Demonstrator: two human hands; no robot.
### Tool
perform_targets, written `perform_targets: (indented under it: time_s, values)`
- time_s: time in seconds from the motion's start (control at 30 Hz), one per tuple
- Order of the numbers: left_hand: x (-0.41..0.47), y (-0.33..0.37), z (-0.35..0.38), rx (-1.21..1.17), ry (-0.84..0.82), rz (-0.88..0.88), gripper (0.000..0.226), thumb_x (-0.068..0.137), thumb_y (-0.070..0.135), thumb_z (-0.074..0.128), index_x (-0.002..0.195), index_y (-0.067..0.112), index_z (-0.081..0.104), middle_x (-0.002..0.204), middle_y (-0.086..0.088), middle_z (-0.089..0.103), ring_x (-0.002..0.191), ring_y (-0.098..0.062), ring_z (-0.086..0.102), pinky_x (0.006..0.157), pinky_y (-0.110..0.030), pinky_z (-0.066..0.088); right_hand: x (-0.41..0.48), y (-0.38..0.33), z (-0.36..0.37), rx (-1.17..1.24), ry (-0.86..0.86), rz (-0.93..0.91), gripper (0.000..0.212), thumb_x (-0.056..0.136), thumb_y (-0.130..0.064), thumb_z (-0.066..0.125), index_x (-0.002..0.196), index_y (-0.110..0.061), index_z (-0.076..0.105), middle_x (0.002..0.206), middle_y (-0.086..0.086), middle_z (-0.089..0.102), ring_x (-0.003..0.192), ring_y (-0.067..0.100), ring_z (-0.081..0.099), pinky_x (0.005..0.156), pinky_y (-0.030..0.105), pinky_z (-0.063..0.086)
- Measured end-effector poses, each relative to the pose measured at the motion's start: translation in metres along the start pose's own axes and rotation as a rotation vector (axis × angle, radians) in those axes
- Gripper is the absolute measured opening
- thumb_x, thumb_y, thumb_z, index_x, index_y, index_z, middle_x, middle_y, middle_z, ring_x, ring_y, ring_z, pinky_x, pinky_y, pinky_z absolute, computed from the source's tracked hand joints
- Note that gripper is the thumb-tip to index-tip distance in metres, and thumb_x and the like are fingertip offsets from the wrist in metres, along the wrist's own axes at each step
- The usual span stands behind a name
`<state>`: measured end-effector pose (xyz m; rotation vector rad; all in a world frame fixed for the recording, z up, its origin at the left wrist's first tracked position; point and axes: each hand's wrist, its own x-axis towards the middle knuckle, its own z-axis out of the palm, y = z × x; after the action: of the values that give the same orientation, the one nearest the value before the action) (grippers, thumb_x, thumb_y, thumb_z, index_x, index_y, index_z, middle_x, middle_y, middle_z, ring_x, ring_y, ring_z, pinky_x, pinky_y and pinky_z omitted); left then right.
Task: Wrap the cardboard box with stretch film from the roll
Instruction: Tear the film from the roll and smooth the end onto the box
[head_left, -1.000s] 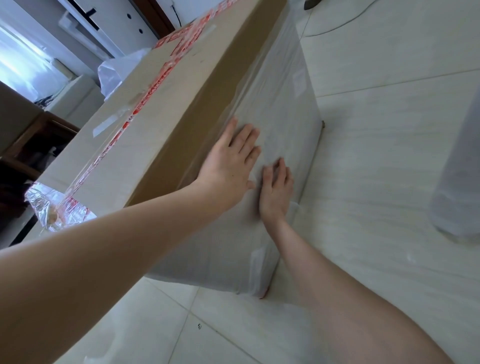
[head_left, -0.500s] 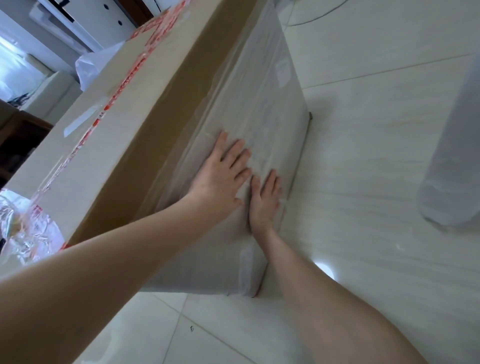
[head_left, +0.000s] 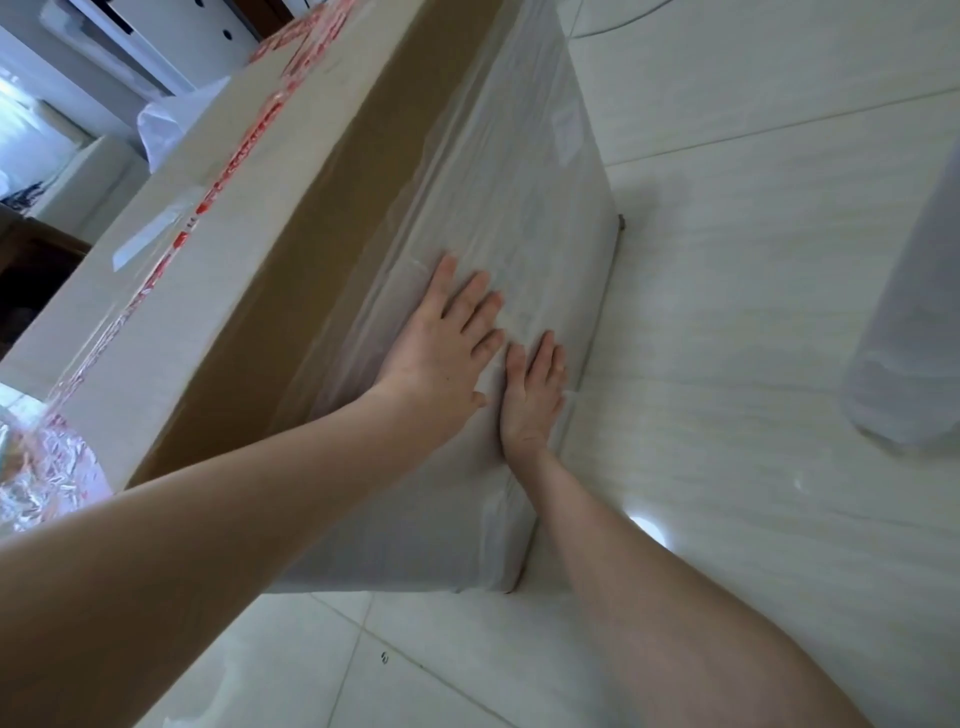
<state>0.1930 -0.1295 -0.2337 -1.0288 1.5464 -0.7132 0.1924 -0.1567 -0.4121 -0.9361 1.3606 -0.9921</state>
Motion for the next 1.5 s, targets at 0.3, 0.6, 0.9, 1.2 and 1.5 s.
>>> perform_targets:
  time_s: [0.3,0.6,0.9,1.2,1.5]
  values:
    - [-0.002,-0.024,-0.013,-0.021,0.028,-0.076,0.071,0.096,0.056,0.012,0.151,0.013,-0.003,0.157,-0.014,-0.012,0.144,-0.034,-0.014,0.110,-0.058,-0.012,0.027,0.019,-0.036,-0.070,0.018,0.026,0.065,0.100,-0.040,0.035,0.149,-0.002,0.016,0.157,0.017,0.010,0.146,0.025,0.009,0.116,0.030,0.006]
    - [0.001,-0.024,-0.004,0.027,0.041,-0.053,0.072,0.096,0.057,0.011,0.150,0.013,-0.007,0.157,-0.015,-0.014,0.144,-0.035,-0.013,0.109,-0.059,-0.013,0.025,0.025,-0.003,-0.100,0.023,0.042,0.063,0.100,-0.041,0.033,0.149,-0.004,0.017,0.156,0.018,0.014,0.144,0.030,0.012,0.118,0.037,0.006]
    - [0.004,-0.027,-0.011,-0.039,0.047,-0.091,0.061,0.100,0.044,0.011,0.151,0.012,0.000,0.158,-0.012,-0.009,0.145,-0.032,-0.009,0.112,-0.054,-0.011,0.041,0.016,-0.014,-0.146,0.002,0.037,0.054,0.103,-0.036,0.026,0.148,-0.006,0.024,0.152,0.018,0.024,0.140,0.030,0.021,0.115,0.038,0.015]
    - [0.018,-0.045,-0.032,-0.131,0.182,-0.072,0.054,0.100,0.034,0.020,0.151,0.017,0.014,0.158,-0.012,0.004,0.146,-0.028,-0.001,0.113,-0.053,-0.009,0.023,-0.015,-0.027,0.088,0.127,-0.045,0.056,0.102,-0.035,0.032,0.147,-0.004,0.025,0.154,0.015,0.024,0.143,0.024,0.021,0.117,0.029,0.012]
    - [0.006,-0.027,-0.010,-0.057,0.071,-0.099,0.063,0.099,0.051,0.018,0.151,0.017,0.010,0.159,-0.010,-0.001,0.145,-0.033,-0.005,0.112,-0.056,-0.010,0.017,-0.031,-0.010,0.045,-0.085,-0.024,0.059,0.102,-0.041,0.024,0.151,-0.013,0.010,0.159,0.008,0.006,0.146,0.020,0.003,0.116,0.034,0.004]
